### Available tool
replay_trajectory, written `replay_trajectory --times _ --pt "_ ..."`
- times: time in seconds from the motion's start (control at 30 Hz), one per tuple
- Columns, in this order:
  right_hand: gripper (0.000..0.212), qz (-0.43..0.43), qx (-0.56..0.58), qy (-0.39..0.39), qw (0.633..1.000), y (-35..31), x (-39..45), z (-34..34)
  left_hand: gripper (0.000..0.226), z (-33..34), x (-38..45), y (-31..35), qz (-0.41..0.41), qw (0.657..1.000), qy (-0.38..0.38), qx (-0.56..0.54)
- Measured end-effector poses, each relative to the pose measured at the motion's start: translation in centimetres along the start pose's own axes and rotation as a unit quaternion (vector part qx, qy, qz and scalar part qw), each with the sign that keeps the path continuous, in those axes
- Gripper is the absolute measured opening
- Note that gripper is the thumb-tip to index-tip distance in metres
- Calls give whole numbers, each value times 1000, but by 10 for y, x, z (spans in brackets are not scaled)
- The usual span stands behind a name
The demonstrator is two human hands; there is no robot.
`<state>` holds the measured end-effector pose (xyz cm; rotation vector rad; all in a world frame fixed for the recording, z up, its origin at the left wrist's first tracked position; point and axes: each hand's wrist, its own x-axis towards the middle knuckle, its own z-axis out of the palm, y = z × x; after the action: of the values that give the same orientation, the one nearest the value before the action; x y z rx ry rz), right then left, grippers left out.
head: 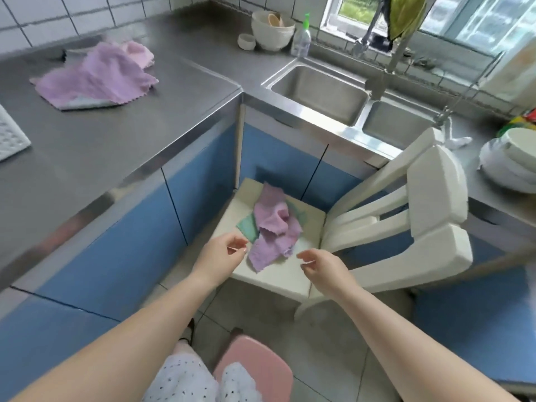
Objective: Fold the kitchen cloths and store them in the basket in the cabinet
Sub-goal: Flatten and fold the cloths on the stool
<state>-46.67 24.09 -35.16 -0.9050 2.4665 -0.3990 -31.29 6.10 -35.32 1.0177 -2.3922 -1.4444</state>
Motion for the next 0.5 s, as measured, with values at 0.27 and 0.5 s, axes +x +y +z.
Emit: replay_trajectory --times 0.27,0.5 --pt "32 91 -42 -26 995 -3 86 32 15 2 100 -37 -19 996 -84 27" --pt "36 102 -59 -19 993 28 171 69 12 40 195 -81 -35 991 -117 47"
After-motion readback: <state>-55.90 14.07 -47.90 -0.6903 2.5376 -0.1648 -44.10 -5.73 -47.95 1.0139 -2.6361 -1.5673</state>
